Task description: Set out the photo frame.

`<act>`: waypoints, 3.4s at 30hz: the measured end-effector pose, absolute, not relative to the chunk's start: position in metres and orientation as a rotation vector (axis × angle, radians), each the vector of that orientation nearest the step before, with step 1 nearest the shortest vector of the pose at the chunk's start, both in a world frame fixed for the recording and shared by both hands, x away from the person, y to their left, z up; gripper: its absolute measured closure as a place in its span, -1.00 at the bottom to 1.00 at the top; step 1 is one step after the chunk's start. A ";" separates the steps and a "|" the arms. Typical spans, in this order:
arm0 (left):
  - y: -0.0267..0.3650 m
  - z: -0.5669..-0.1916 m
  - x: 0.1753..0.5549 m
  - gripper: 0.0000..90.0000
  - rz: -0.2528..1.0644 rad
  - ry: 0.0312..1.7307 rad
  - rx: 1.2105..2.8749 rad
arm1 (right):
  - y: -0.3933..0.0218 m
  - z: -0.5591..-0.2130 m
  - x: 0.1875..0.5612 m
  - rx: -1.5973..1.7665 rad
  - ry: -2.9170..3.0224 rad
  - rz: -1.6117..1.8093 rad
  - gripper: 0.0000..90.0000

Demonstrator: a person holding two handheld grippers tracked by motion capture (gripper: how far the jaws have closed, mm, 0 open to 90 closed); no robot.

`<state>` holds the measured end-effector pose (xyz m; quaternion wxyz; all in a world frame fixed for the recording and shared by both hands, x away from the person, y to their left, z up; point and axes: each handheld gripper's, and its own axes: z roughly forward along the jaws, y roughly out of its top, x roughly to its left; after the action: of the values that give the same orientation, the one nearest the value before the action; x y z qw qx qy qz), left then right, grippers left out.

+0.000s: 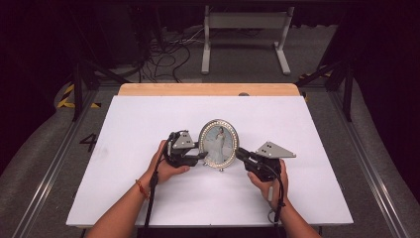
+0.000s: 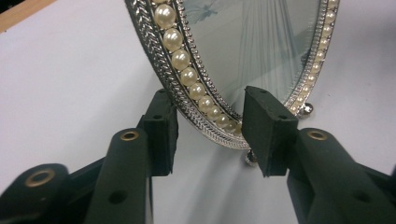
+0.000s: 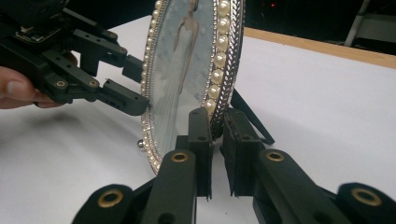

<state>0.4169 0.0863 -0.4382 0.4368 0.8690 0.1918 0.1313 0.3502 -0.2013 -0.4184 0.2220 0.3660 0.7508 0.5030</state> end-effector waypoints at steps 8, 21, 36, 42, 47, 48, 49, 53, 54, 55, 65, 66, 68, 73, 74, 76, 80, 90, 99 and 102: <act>0.090 -0.437 0.415 0.33 0.323 0.464 2.182 | -0.200 -0.419 0.353 1.015 2.062 1.392 0.82; 0.091 -0.436 0.412 0.26 0.299 0.447 2.171 | -0.200 -0.420 0.356 1.026 2.051 1.381 0.83; 0.095 -0.434 0.414 0.32 0.305 0.473 2.110 | -0.201 -0.420 0.354 1.023 2.062 1.358 0.86; 0.095 -0.435 0.415 0.39 0.303 0.462 2.130 | -0.200 -0.422 0.355 1.022 2.068 1.359 0.85; 0.095 -0.435 0.414 0.40 0.303 0.456 2.138 | -0.200 -0.423 0.355 1.024 2.068 1.362 0.84; 0.095 -0.435 0.414 0.40 0.298 0.456 2.142 | -0.200 -0.423 0.355 1.023 2.069 1.361 0.84; 0.095 -0.435 0.413 0.40 0.299 0.457 2.145 | -0.200 -0.422 0.355 1.022 2.067 1.360 0.84; 0.094 -0.434 0.411 0.41 0.305 0.446 2.153 | -0.200 -0.423 0.357 1.028 2.060 1.361 0.84; 0.094 -0.434 0.410 0.41 0.304 0.445 2.154 | -0.201 -0.423 0.357 1.033 2.061 1.362 0.84; 0.095 -0.434 0.410 0.41 0.307 0.443 2.158 | -0.201 -0.423 0.358 1.030 2.060 1.364 0.84; 0.095 -0.436 0.403 0.46 0.321 0.435 2.179 | -0.200 -0.423 0.363 1.039 2.060 1.377 0.84; 0.095 -0.437 0.402 0.46 0.320 0.437 2.180 | -0.200 -0.423 0.364 1.040 2.061 1.376 0.84; 0.096 -0.437 0.401 0.47 0.326 0.435 2.184 | -0.200 -0.423 0.365 1.042 2.063 1.378 0.84; 0.095 -0.437 0.400 0.47 0.330 0.434 2.188 | -0.200 -0.423 0.366 1.044 2.064 1.384 0.84; 0.095 -0.437 0.400 0.47 0.332 0.434 2.189 | -0.200 -0.423 0.366 1.043 2.064 1.384 0.84; 0.094 -0.437 0.400 0.47 0.337 0.439 2.187 | -0.200 -0.423 0.366 1.043 2.064 1.384 0.83; 0.093 -0.437 0.400 0.46 0.340 0.444 2.188 | -0.200 -0.423 0.366 1.045 2.064 1.385 0.84; 0.094 -0.437 0.401 0.45 0.353 0.449 2.186 | -0.199 -0.424 0.365 1.040 2.078 1.368 0.84; 0.094 -0.437 0.402 0.45 0.351 0.444 2.187 | -0.199 -0.425 0.365 1.037 2.084 1.364 0.85; 0.095 -0.437 0.403 0.46 0.348 0.439 2.187 | -0.199 -0.425 0.364 1.039 2.084 1.365 0.85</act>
<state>0.4027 0.0946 -0.4373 0.4279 0.8755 0.1757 0.1395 0.3644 -0.1993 -0.4253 0.2195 0.3754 0.7533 0.4933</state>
